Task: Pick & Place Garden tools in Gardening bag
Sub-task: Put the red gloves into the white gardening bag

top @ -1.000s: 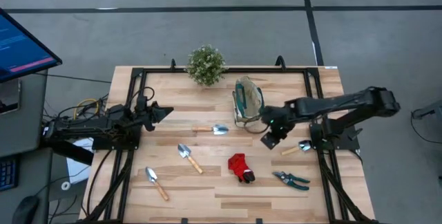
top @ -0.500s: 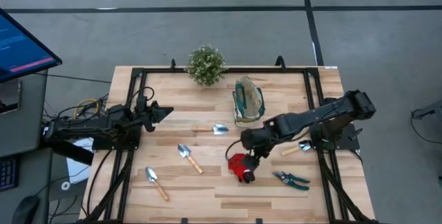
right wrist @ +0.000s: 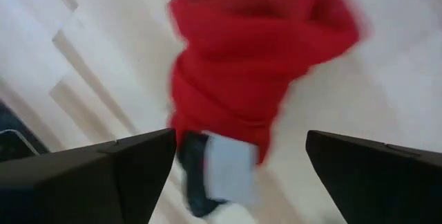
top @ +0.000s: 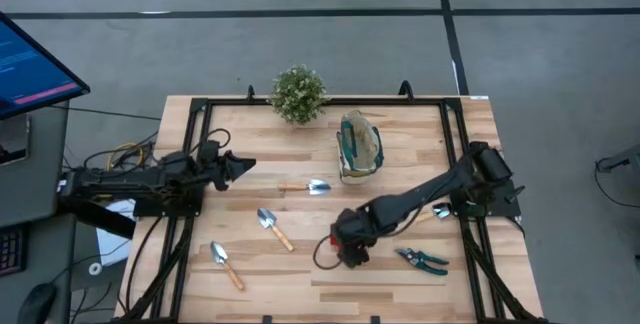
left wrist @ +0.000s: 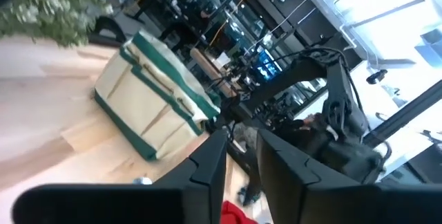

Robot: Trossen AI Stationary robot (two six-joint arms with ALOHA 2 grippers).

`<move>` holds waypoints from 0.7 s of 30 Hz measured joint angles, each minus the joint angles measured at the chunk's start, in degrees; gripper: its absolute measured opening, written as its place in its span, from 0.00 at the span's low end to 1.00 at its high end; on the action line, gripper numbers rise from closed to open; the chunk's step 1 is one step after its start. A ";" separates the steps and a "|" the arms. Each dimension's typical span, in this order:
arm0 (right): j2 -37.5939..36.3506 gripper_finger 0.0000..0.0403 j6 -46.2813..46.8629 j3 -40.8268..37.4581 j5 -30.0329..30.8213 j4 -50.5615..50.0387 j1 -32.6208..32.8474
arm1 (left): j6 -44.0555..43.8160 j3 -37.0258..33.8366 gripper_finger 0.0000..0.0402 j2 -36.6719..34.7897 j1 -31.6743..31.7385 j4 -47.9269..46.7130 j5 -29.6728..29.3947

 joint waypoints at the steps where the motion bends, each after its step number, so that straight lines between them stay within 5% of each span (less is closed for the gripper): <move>1: 0.65 0.79 0.71 0.00 0.71 0.54 0.44 | -0.28 0.00 0.21 0.52 0.01 0.22 0.75; 10: 1.60 0.79 3.95 -0.02 14.11 2.55 2.16 | -1.71 0.02 0.22 3.79 -0.02 2.38 3.73; 21: 1.62 0.79 1.16 -0.02 14.58 5.02 -1.83 | -1.93 0.02 0.22 4.22 -0.02 4.22 5.06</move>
